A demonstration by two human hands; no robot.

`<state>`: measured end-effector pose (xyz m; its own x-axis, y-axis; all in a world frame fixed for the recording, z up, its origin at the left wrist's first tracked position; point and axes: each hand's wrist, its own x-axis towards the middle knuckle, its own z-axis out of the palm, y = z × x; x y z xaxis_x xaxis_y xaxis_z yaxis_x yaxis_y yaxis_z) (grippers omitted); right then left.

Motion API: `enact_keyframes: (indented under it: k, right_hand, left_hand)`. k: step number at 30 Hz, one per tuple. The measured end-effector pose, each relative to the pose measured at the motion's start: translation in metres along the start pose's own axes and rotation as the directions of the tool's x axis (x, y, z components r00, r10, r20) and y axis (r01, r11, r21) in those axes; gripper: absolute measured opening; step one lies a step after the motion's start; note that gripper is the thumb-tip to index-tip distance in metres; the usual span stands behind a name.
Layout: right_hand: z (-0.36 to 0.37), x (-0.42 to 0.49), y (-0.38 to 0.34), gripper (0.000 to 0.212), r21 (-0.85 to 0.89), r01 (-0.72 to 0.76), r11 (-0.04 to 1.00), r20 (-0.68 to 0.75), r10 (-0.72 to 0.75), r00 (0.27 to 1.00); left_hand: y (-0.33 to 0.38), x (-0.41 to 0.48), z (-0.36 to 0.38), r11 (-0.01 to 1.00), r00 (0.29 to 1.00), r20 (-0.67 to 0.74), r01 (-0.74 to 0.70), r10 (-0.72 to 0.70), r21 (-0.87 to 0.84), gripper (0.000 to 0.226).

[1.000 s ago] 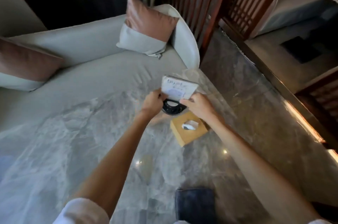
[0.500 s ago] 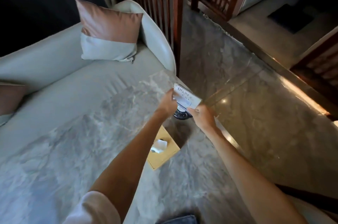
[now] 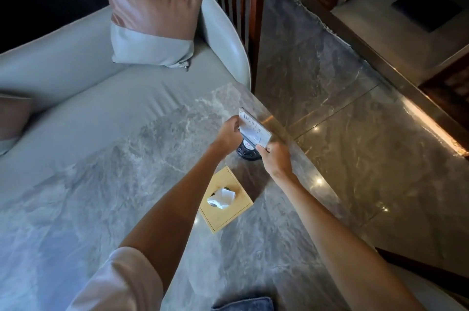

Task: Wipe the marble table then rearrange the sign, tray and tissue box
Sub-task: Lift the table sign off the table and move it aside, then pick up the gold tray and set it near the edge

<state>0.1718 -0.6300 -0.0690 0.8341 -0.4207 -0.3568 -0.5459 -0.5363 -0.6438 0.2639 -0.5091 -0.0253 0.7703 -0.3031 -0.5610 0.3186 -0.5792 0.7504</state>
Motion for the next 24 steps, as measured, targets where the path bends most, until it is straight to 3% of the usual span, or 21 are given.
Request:
enact_keyframes:
  k: [5,7,9,11,13,14,16,18,21,24]
  right_hand:
    - [-0.003,-0.001,0.000,0.027,0.087,-0.042,0.995,0.099,0.033,0.995]
    - [-0.004,-0.005,0.004,0.039,0.106,-0.076,0.992,0.157,0.059,0.986]
    - [-0.010,-0.026,0.006,0.045,0.023,-0.104,0.994,0.123,0.100,0.987]
    - [-0.019,-0.069,0.005,0.038,-0.097,-0.163,0.982,-0.023,0.162,0.987]
    - [-0.019,-0.128,-0.004,0.024,-0.091,-0.149,0.985,-0.125,0.137,0.983]
    - [-0.011,-0.160,-0.010,0.020,-0.056,-0.108,0.993,-0.080,0.103,0.991]
    - [0.029,-0.219,-0.022,0.024,0.003,-0.070,0.998,0.176,0.069,0.982]
    - [0.084,-0.268,-0.031,0.043,-0.041,-0.023,0.999,0.430,0.038,0.902]
    - [0.175,-0.330,-0.050,0.045,-0.120,0.058,0.991,0.644,0.033,0.764]
    - [0.242,-0.377,-0.081,0.029,-0.125,0.109,0.986,0.719,0.014,0.695]
  left_hand:
    - [-0.007,-0.019,-0.007,1.000,1.000,-0.012,-0.027,0.027,-0.002,0.059]
    - [-0.030,-0.034,-0.023,1.000,0.996,-0.089,-0.017,0.016,-0.004,0.051]
    - [-0.068,-0.066,-0.045,1.000,0.975,-0.219,0.019,-0.016,0.013,0.041]
    - [-0.120,-0.120,-0.071,0.994,0.908,-0.413,0.097,-0.071,0.043,0.037]
    - [-0.182,-0.187,-0.096,0.974,0.794,-0.581,0.225,-0.180,0.005,0.039]
    - [-0.215,-0.221,-0.107,0.950,0.723,-0.644,0.310,-0.251,-0.022,0.041]
    - [-0.275,-0.285,-0.121,0.861,0.593,-0.708,0.506,-0.383,-0.042,0.042]
    - [-0.323,-0.335,-0.129,0.754,0.511,-0.712,0.655,-0.482,-0.041,0.043]
    - [-0.369,-0.390,-0.135,0.663,0.447,-0.663,0.742,-0.601,-0.101,0.049]
    - [-0.398,-0.418,-0.141,0.647,0.408,-0.622,0.731,-0.669,-0.217,0.057]
